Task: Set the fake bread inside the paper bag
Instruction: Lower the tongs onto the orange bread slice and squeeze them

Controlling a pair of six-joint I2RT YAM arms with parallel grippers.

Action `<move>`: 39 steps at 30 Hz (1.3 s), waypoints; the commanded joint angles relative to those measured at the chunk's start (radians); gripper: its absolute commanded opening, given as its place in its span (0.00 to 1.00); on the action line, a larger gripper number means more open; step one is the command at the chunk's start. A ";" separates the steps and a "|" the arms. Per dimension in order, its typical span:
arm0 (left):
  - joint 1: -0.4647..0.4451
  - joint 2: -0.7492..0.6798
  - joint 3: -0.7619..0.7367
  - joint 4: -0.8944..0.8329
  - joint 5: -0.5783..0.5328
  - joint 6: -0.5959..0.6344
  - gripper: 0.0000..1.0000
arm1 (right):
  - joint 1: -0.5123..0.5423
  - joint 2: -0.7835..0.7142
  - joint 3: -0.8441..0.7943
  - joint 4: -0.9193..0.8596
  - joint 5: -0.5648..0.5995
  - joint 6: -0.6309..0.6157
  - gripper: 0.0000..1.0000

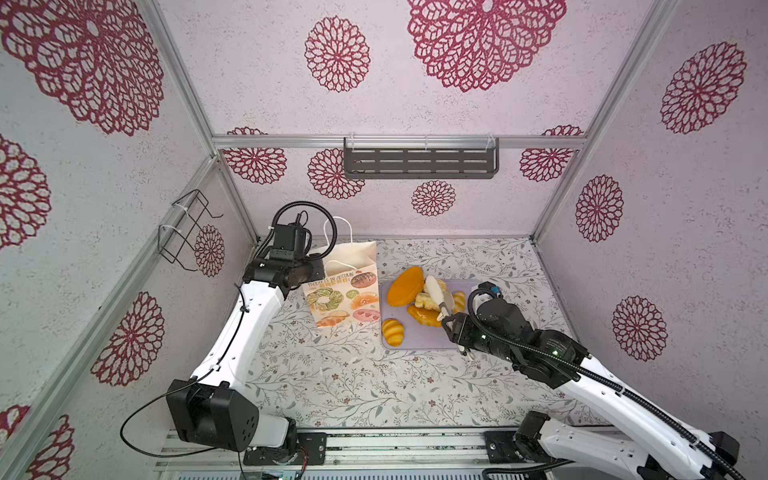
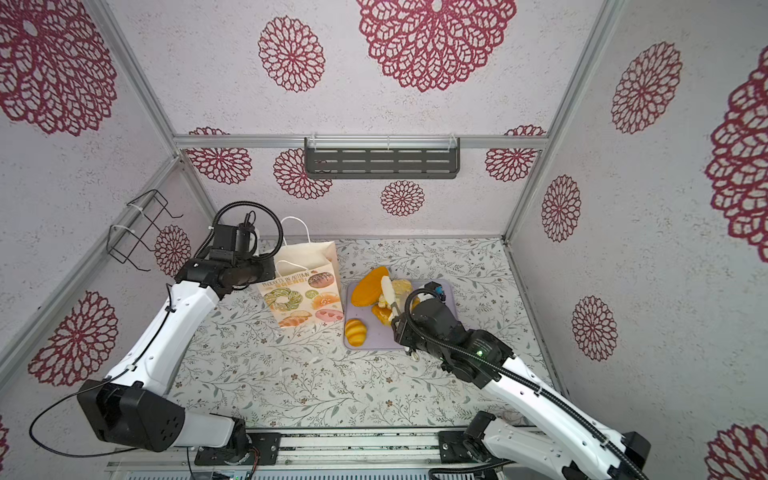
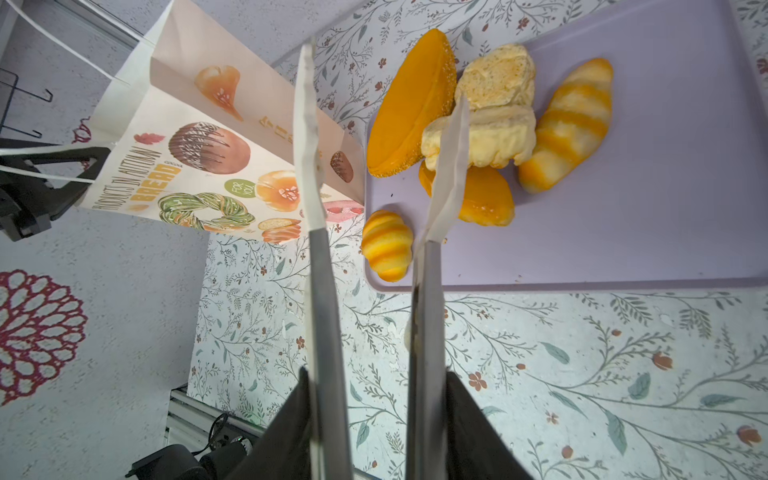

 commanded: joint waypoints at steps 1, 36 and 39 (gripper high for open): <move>-0.014 -0.016 -0.012 0.008 -0.039 0.016 0.00 | -0.024 -0.055 -0.022 -0.033 -0.023 -0.012 0.46; -0.013 -0.016 -0.011 0.006 -0.072 0.026 0.00 | -0.171 0.052 -0.183 0.081 -0.209 -0.304 0.47; -0.014 -0.014 -0.011 0.004 -0.071 0.026 0.00 | -0.172 0.063 -0.185 0.085 -0.211 -0.350 0.47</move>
